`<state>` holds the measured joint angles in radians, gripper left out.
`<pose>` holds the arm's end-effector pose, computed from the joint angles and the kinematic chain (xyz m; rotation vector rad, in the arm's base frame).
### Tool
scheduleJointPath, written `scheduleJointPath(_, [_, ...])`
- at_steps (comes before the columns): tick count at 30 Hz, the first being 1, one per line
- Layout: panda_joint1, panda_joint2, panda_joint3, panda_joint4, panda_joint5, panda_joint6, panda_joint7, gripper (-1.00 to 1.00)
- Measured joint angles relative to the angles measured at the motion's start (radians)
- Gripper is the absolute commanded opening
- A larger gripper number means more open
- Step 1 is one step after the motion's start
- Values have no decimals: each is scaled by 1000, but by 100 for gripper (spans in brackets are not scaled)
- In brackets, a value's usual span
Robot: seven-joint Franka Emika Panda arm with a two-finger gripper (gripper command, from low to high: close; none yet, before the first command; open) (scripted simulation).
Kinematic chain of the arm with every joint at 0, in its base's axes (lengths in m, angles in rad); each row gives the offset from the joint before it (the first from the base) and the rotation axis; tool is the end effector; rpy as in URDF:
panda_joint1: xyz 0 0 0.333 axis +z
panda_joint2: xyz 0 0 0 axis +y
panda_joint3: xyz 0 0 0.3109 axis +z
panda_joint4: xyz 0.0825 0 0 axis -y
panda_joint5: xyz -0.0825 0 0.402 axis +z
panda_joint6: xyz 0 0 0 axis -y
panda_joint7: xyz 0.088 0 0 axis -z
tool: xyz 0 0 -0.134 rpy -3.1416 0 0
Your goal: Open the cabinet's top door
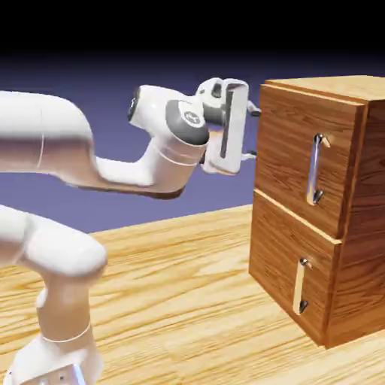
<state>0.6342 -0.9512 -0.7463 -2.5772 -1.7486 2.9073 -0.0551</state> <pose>0.3985 -0.0286 0.5574 1.6424 1.2373 1.2926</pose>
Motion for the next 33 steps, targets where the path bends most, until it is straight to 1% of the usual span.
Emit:
scheduleJointPath(25, [387, -237, -464, 145, -1087, -81, -495, 0])
scheduleJointPath(27, [392, -240, -470, 147, -1102, -82, -502, 0])
scheduleJointPath(31, [537, -212, -532, 258, -1118, -107, -500, 0])
scheduleJointPath(32, [563, -206, -543, 278, -1120, -112, -500, -100])
scheduleJointPath(33, [563, -206, -543, 278, -1120, -112, -500, -100])
